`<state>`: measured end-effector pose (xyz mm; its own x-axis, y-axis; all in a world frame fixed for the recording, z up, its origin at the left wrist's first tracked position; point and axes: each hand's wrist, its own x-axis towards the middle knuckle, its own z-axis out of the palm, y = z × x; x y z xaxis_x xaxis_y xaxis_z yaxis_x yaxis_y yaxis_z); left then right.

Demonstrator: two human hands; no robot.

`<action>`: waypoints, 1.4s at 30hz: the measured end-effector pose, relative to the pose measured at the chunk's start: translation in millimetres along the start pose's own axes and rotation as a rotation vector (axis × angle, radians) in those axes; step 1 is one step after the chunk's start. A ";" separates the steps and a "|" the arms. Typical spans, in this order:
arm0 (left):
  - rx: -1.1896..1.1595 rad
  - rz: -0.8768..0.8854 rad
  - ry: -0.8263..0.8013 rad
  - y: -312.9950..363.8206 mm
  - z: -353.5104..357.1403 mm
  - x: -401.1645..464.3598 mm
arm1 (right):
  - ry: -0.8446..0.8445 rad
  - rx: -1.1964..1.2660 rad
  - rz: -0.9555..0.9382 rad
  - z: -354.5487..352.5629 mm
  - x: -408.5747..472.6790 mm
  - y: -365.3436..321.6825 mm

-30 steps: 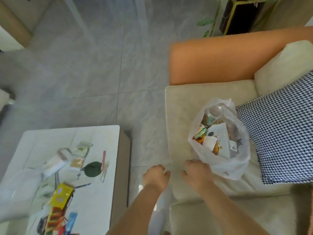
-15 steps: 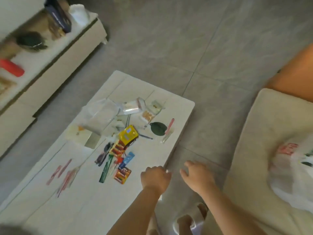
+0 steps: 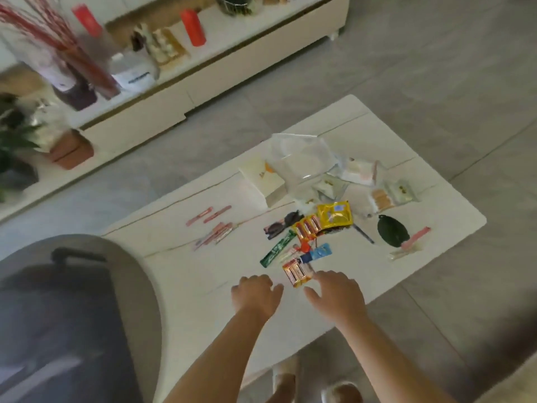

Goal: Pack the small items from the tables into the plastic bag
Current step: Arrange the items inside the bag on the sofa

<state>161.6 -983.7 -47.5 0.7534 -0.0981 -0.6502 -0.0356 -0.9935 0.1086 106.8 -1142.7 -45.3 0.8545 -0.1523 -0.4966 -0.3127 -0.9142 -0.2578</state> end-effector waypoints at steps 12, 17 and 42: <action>-0.303 -0.283 0.042 -71.9 -7.7 46.2 | -0.082 -0.133 -0.347 11.5 80.2 -75.6; -0.396 -0.316 0.082 -100.6 -6.3 68.0 | -0.119 -0.206 -0.434 20.8 124.5 -96.0; -0.370 -0.188 0.310 -221.6 42.6 296.3 | 0.002 -0.264 -0.538 174.1 314.0 -190.5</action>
<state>364.7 -795.1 -296.2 0.8854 0.1582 -0.4370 0.3118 -0.8995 0.3060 362.6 -951.0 -296.4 0.8649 0.3577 -0.3521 0.2778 -0.9254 -0.2577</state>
